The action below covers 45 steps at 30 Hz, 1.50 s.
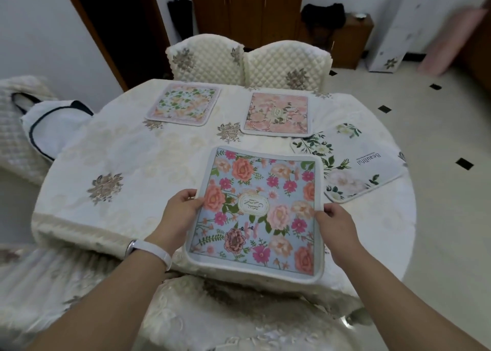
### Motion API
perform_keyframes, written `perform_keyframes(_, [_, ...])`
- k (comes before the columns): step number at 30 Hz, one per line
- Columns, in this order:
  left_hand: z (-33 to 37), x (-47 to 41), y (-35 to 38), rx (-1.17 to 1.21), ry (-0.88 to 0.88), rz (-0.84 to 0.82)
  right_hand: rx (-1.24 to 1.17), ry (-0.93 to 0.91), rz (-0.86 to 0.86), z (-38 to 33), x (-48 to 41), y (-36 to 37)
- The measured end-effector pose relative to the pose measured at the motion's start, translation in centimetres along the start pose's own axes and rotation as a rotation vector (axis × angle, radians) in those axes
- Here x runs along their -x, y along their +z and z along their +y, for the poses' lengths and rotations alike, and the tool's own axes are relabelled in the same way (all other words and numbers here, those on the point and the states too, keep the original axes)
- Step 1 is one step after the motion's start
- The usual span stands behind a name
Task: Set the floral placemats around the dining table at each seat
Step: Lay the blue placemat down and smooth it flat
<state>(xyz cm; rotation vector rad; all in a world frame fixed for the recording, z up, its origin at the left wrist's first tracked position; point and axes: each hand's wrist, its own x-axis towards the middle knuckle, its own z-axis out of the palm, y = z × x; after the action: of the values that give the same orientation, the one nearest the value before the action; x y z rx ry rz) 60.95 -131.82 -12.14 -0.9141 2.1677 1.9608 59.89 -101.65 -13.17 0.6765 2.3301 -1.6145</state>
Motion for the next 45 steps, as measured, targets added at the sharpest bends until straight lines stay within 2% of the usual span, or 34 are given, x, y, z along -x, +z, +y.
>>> perform_keyframes(9, [-0.2,-0.1,0.5,-0.055,0.033,0.029,-0.007,0.009,-0.026,0.9,-1.0,0.3])
perform_keyframes(23, [-3.6,-9.0,1.1,-0.117,-0.086,-0.117,0.084,0.124,0.092,3.4,-5.4,5.4])
perform_keyframes(30, [-6.2,-11.9,2.8,-0.204,-0.136,-0.171,0.128,0.178,0.122,5.9,-8.7,6.4])
perform_keyframes(34, [-7.9,-13.3,2.7,-0.344,-0.136,-0.179,0.145,0.201,0.138,7.2,-9.6,6.7])
perform_keyframes(37, [-9.8,-14.9,2.2,-0.410,-0.126,-0.183,0.163,0.184,0.141,8.0,-9.7,7.0])
perform_keyframes(45, [-9.0,-13.2,3.3,-0.492,-0.055,-0.141,0.218,0.122,0.146,9.1,-9.8,7.1])
